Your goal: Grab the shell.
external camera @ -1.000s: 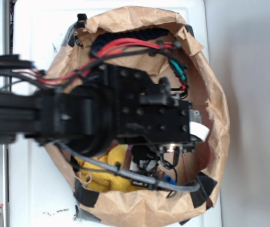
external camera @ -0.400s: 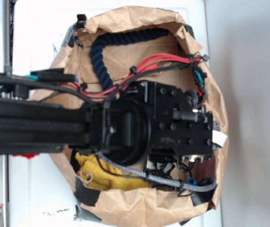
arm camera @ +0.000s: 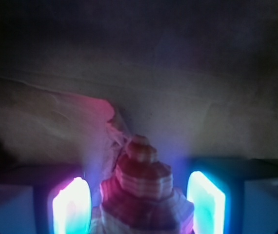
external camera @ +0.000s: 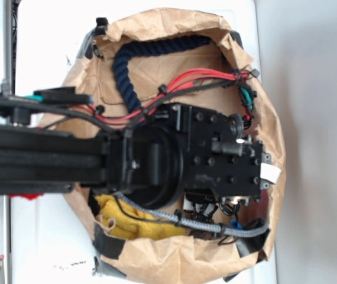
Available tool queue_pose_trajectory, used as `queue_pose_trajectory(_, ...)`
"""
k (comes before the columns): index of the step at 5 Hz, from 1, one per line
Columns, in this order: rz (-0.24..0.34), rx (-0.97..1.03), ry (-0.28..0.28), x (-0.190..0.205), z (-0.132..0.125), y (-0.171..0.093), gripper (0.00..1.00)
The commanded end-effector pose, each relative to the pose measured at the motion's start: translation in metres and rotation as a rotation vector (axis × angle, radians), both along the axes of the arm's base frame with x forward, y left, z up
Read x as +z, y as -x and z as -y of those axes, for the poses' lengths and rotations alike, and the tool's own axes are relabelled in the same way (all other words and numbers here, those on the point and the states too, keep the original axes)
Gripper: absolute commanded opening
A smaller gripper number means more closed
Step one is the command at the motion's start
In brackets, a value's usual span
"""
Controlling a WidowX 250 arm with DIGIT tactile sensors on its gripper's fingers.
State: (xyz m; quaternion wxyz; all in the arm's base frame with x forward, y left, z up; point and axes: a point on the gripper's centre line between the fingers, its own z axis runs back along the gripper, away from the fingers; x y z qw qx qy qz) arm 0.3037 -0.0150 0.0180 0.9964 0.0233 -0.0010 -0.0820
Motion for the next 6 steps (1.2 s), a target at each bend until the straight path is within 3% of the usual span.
queue_pose_trajectory(1, 0.087, -0.026, 0.042, 0.055, 0.0, 0.015, 0.0)
queue_pose_trajectory(3, 0.068, 0.085, 0.054, 0.119, -0.025, 0.038, 0.0)
queue_pose_trajectory(5, 0.069, 0.163, 0.091, 0.156, -0.038, 0.033, 0.0)
queue_pose_trajectory(6, 0.116, 0.205, 0.05, 0.157, -0.034, 0.03, 0.0)
